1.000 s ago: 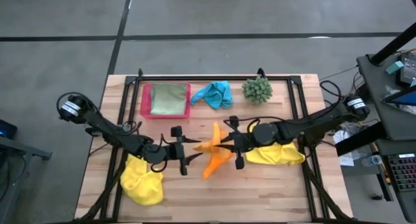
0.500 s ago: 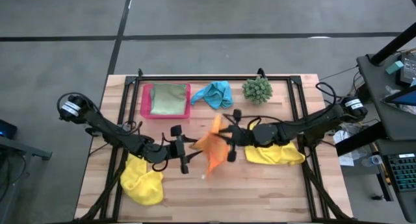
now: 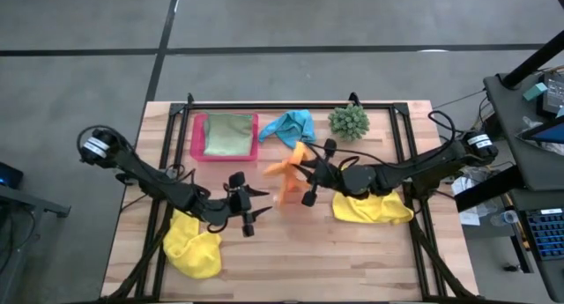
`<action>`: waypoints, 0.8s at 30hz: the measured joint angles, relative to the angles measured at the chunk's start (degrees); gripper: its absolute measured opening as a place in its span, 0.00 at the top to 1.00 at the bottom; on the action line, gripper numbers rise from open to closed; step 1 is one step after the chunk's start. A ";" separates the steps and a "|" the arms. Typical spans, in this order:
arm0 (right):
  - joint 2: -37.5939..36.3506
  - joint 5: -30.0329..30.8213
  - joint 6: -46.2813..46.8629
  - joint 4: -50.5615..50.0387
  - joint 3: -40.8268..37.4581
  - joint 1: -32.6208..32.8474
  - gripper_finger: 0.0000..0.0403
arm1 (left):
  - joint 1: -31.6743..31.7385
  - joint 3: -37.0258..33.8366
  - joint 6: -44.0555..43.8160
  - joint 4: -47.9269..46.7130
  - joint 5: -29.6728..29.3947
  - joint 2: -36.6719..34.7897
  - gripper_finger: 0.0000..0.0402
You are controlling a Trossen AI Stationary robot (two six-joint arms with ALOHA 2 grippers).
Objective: Fold microfiber towels
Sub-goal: Fold the orange towel
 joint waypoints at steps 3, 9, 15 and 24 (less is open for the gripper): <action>0.00 3.60 1.81 0.16 0.00 -1.02 0.98 | 0.00 0.00 -0.43 -0.05 0.02 0.76 0.57; 0.00 3.29 3.76 0.16 0.00 -2.34 0.98 | 1.58 0.00 -3.04 0.05 -2.65 4.31 0.57; 0.00 3.31 3.78 0.10 0.00 -2.53 0.98 | 3.96 -0.09 -6.03 1.62 -4.79 12.30 0.57; 0.00 3.31 3.80 -0.74 0.00 -2.53 0.98 | 6.70 0.59 -7.58 1.98 -14.29 16.94 0.57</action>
